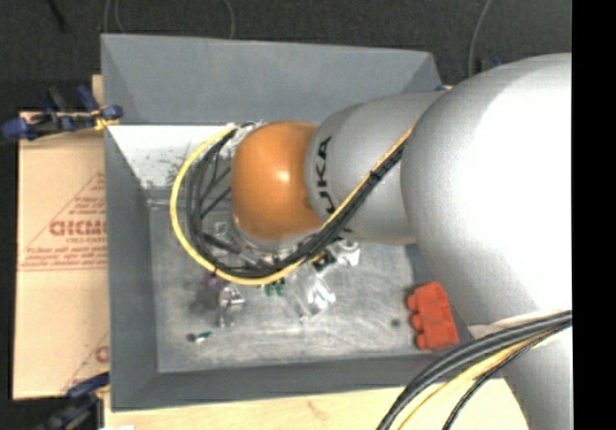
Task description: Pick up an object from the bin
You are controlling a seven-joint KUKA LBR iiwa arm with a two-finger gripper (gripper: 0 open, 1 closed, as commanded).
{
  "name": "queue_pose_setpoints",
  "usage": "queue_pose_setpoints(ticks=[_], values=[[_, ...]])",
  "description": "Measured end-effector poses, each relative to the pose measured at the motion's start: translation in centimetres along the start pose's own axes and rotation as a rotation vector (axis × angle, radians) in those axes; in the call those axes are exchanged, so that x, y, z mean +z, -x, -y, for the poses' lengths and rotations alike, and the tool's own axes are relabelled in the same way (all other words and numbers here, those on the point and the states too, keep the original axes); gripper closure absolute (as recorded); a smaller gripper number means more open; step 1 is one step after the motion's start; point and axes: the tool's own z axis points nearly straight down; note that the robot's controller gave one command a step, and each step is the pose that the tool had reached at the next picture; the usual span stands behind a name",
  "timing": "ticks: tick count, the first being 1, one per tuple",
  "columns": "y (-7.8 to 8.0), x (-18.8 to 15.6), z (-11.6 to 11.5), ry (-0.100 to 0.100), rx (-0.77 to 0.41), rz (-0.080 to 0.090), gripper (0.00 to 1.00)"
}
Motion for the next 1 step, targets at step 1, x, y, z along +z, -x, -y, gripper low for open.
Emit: queue_pose_setpoints(ticks=[1], values=[[0.18,-0.08,0.04,0.000,0.009,0.002,0.00]])
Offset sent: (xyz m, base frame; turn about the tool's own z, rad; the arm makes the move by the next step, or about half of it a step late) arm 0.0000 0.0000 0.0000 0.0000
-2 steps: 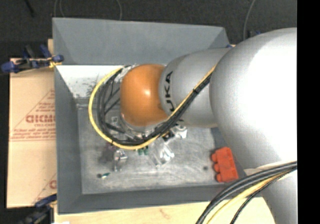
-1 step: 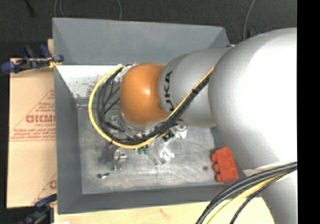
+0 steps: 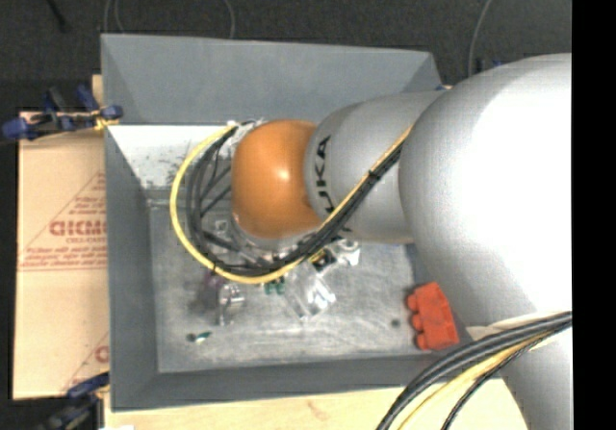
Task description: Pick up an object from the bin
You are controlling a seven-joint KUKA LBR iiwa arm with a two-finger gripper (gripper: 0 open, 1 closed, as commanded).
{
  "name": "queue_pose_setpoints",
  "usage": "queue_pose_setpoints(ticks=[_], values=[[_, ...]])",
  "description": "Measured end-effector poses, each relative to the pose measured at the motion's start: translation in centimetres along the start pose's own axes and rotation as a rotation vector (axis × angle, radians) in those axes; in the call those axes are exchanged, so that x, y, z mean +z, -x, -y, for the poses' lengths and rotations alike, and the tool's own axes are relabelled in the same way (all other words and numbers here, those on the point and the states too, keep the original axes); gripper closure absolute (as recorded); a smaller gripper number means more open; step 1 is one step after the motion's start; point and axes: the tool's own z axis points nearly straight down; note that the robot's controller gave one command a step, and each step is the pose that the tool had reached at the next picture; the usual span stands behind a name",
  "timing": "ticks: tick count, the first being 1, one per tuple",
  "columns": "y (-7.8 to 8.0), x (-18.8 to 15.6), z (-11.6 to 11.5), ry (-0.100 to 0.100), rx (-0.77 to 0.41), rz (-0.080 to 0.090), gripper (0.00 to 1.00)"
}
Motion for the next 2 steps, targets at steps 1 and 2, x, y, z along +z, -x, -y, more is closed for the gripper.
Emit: queue_pose_setpoints(ticks=[1,2], values=[[0.1,-0.1,0.0,0.000,0.001,0.002,1.00],[0.3,-4.5,0.0,-0.001,0.008,-0.002,1.00]])
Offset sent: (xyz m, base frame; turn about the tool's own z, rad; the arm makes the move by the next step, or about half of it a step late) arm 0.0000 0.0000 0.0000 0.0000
